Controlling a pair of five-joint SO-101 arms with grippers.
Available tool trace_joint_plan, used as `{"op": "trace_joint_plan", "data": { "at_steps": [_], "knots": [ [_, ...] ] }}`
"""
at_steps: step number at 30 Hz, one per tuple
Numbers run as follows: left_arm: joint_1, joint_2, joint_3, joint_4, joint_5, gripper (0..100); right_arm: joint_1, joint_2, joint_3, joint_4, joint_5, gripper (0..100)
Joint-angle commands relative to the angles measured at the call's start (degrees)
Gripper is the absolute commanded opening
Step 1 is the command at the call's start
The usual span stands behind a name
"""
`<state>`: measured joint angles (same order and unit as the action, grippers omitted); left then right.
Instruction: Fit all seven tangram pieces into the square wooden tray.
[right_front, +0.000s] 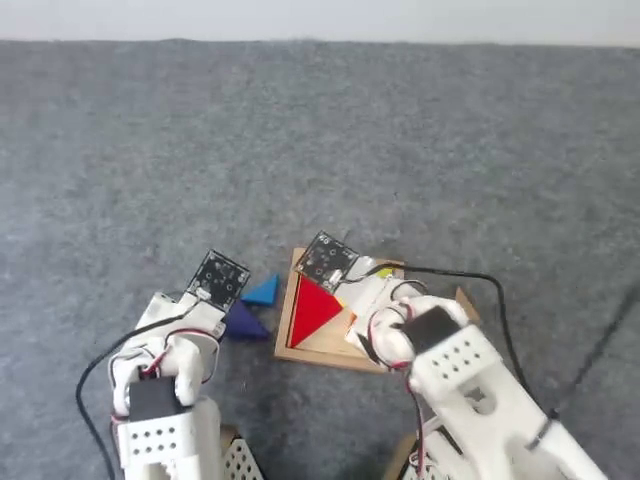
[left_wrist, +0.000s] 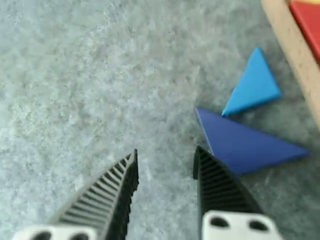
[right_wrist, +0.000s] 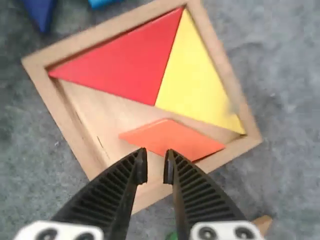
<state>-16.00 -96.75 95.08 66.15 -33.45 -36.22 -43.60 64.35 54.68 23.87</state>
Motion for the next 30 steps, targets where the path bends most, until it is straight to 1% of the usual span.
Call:
{"op": "trace_joint_plan", "data": {
  "at_steps": [1,3,6,8,10,15,22,25,30],
  "knots": [
    [-0.35,-5.1,0.31,2.29,-0.97,17,-0.48,9.45,-1.32,-3.91,1.76,7.3],
    [-0.35,-7.65,0.92,3.87,-1.05,17,-0.22,14.11,-2.99,-4.7,2.2,7.3],
    [-0.44,-7.65,0.92,4.13,-1.14,17,0.13,19.74,-5.71,-4.97,4.92,7.3],
    [-0.44,-7.47,0.92,4.13,-1.41,17,1.19,22.55,-7.3,-5.14,5.45,7.3],
    [-0.44,-7.47,0.92,4.31,-3.16,17,3.03,24.31,-8.79,-5.76,5.89,7.3],
    [-0.44,-7.47,1.01,4.48,-3.87,17,8.04,26.15,-10.99,-7.96,9.67,7.3],
    [-0.44,-7.47,1.1,4.48,-3.87,17,8.4,25.98,-13.63,-8.57,9.93,7.3],
    [-0.44,-7.47,1.1,4.48,-3.87,17,8.48,25.98,-14.07,-7.08,9.93,7.3],
    [-0.44,-7.47,1.1,4.48,-3.96,17,8.48,25.98,-18.9,0.4,10.02,7.0]
  ]
}}
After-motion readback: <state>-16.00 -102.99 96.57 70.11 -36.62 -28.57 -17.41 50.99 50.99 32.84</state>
